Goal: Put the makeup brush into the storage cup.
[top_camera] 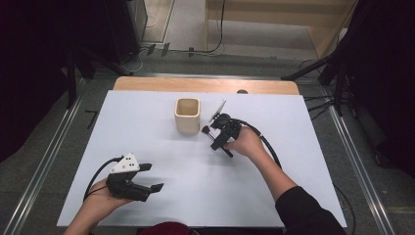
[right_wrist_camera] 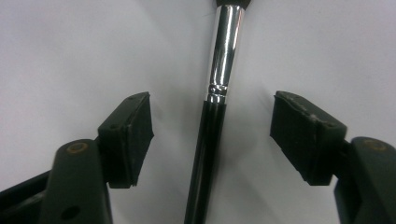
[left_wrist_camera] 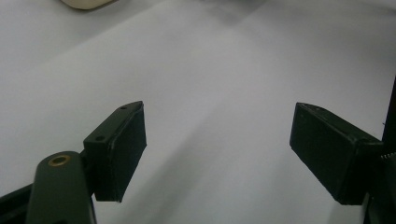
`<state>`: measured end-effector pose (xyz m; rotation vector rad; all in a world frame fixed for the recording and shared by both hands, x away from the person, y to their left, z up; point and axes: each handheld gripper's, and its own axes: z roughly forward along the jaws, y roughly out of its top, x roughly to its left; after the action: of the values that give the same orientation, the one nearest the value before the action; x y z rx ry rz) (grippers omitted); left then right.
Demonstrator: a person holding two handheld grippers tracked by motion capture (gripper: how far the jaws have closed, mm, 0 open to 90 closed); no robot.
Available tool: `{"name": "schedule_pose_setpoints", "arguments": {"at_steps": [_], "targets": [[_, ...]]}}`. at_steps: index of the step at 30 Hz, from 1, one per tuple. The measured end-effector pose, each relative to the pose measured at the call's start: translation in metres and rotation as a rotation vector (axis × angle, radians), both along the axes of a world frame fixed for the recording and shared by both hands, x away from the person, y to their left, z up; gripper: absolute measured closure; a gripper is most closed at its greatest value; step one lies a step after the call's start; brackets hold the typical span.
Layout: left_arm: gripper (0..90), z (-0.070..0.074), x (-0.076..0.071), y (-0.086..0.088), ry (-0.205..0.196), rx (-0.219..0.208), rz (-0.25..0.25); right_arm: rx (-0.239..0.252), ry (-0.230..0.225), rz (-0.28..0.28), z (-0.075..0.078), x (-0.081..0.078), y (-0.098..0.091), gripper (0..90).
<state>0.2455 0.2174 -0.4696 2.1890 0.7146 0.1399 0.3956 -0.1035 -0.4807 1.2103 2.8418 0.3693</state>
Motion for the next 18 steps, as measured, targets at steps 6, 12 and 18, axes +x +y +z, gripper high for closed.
{"name": "schedule_pose_setpoints", "arguments": {"at_steps": [6, 12, 18], "targets": [[19.4, 0.0001, 0.0001, 0.0002, 0.000, 0.001, 0.000, -0.037, -0.026, -0.012, -0.0045, -0.0024, 0.0033, 42.2], [19.3, 0.0002, -0.0001, 0.0000, -0.001, 0.002, -0.001, -0.060, -0.022, -0.029, -0.0024, -0.0041, 0.0041, 55.2], [19.3, 0.0000, 0.0000, -0.0002, 0.000, 0.002, 0.000, -0.069, -0.001, -0.064, -0.0007, -0.0042, 0.0028, 72.5]]}}
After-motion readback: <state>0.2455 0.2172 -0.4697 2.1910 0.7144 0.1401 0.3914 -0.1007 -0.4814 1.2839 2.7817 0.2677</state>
